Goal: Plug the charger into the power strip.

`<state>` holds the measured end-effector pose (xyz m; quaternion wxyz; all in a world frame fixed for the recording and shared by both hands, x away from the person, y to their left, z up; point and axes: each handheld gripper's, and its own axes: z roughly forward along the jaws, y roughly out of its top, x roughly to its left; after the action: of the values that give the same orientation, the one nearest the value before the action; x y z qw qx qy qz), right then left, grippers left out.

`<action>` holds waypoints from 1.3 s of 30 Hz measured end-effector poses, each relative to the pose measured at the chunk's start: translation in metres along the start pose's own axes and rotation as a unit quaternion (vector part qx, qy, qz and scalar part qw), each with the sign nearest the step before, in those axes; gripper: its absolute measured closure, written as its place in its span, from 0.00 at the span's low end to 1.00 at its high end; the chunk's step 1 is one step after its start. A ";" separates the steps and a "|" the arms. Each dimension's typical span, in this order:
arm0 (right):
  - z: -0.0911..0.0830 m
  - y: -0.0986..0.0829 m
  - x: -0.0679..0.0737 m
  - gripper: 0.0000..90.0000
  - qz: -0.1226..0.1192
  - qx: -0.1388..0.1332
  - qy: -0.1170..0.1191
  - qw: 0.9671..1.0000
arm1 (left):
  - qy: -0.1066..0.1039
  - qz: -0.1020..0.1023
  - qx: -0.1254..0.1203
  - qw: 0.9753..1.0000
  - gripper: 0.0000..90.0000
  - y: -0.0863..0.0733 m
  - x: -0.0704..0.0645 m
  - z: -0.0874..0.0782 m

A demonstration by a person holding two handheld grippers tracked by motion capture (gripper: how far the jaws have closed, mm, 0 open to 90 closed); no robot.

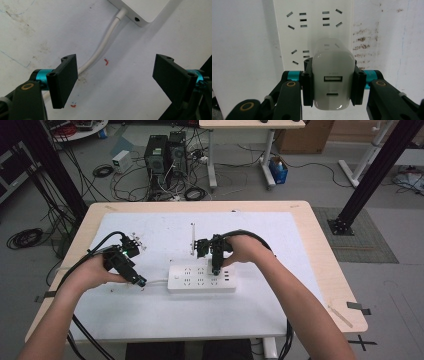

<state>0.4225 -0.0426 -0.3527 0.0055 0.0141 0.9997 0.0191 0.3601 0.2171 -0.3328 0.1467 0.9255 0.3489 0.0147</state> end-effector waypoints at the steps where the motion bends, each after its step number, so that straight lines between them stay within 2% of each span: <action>1: 0.000 0.001 0.000 0.69 -0.008 0.003 -0.001 1.000 | 0.000 0.001 0.001 1.000 0.23 0.000 0.000 0.000; 4: 0.001 0.005 0.002 0.70 -0.017 0.013 -0.006 1.000 | -0.003 0.001 0.002 1.000 0.23 0.001 -0.002 0.002; 5: 0.002 0.008 0.002 0.70 -0.019 0.020 -0.007 1.000 | -0.004 0.010 0.009 1.000 0.23 0.002 -0.003 0.003; 6: 0.002 0.008 0.002 0.70 -0.019 0.020 -0.007 1.000 | -0.004 0.010 0.009 1.000 0.23 0.002 -0.003 0.003; 7: 0.009 0.008 0.001 0.70 -0.028 0.032 -0.007 0.999 | -0.004 0.014 0.011 1.000 0.23 0.002 -0.004 0.003; 10: 0.009 0.009 0.001 0.70 -0.032 0.032 -0.005 0.999 | -0.006 0.016 0.011 1.000 0.23 0.001 -0.004 0.003; 12: 0.009 0.008 0.001 0.70 -0.027 0.028 -0.004 0.999 | -0.008 0.012 0.011 1.000 0.23 0.001 -0.004 0.005; 13: 0.010 0.008 0.003 0.70 -0.037 0.027 -0.014 0.999 | -0.010 0.014 0.016 1.000 0.23 0.002 -0.003 0.006; 14: 0.010 0.008 0.003 0.70 -0.037 0.027 -0.014 0.999 | -0.010 0.014 0.016 1.000 0.23 0.002 -0.003 0.006; 15: 0.011 0.011 0.010 0.70 -0.030 0.035 -0.030 0.999 | -0.009 0.014 0.016 1.000 0.23 0.003 -0.002 0.007; 16: 0.011 0.011 0.010 0.70 -0.030 0.035 -0.030 0.999 | -0.009 0.014 0.016 1.000 0.23 0.003 -0.002 0.007; 18: 0.012 0.010 0.008 0.70 -0.025 0.025 -0.027 0.999 | -0.012 0.013 0.016 1.000 0.23 0.003 -0.003 0.009; 19: 0.011 0.003 0.001 0.70 -0.009 0.006 -0.002 1.000 | -0.013 0.014 0.016 1.000 0.23 0.002 -0.004 0.010; 20: 0.011 0.003 0.001 0.70 -0.009 0.006 -0.002 1.000 | -0.013 0.014 0.016 1.000 0.23 0.002 -0.004 0.010; 21: 0.011 0.000 -0.001 0.70 -0.010 -0.007 0.002 1.000 | -0.013 0.016 0.015 1.000 0.23 0.002 -0.004 0.010; 23: 0.014 0.003 0.006 0.70 -0.016 -0.004 -0.021 1.000 | -0.014 0.010 0.018 1.000 0.23 0.000 -0.004 0.010; 25: 0.014 0.001 0.004 0.70 -0.015 -0.012 -0.015 1.000 | -0.007 0.010 0.021 1.000 0.23 0.000 -0.003 0.008; 28: 0.015 -0.001 0.003 0.70 -0.012 -0.021 -0.011 1.000 | -0.008 0.009 0.018 1.000 0.23 0.000 -0.003 0.006; 29: 0.016 -0.005 0.001 0.70 -0.007 -0.040 -0.005 0.999 | -0.007 0.004 0.011 1.000 0.23 -0.001 -0.004 0.004; 30: 0.016 -0.006 0.001 0.70 -0.007 -0.041 -0.005 0.999 | -0.006 0.009 0.016 1.000 0.23 -0.001 -0.003 0.003; 32: 0.016 -0.006 -0.002 0.68 -0.008 -0.043 0.002 0.999 | -0.007 0.002 0.006 1.000 0.23 -0.001 -0.004 0.005; 33: 0.016 -0.005 -0.003 0.57 -0.001 -0.042 0.007 0.999 | -0.008 0.004 0.006 1.000 0.23 -0.001 -0.003 0.005; 34: 0.017 -0.005 -0.006 0.40 0.018 -0.047 0.018 0.999 | -0.006 0.006 0.005 1.000 0.23 -0.001 -0.001 0.006; 36: 0.011 -0.014 -0.011 0.37 0.069 -0.072 0.038 0.994 | -0.005 0.002 0.000 1.000 0.23 -0.001 0.001 0.009; 37: 0.006 -0.019 -0.011 0.35 0.078 -0.083 0.035 0.993 | -0.006 0.002 0.001 1.000 0.23 -0.001 0.002 0.010; 39: -0.008 -0.035 -0.011 0.30 0.118 -0.103 0.025 0.987 | -0.004 0.002 -0.003 1.000 0.23 0.000 0.004 0.011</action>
<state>0.4322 -0.0784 -0.3461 -0.0207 0.1304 0.9836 0.1225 0.3644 0.2166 -0.3436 0.1506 0.9260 0.3459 0.0125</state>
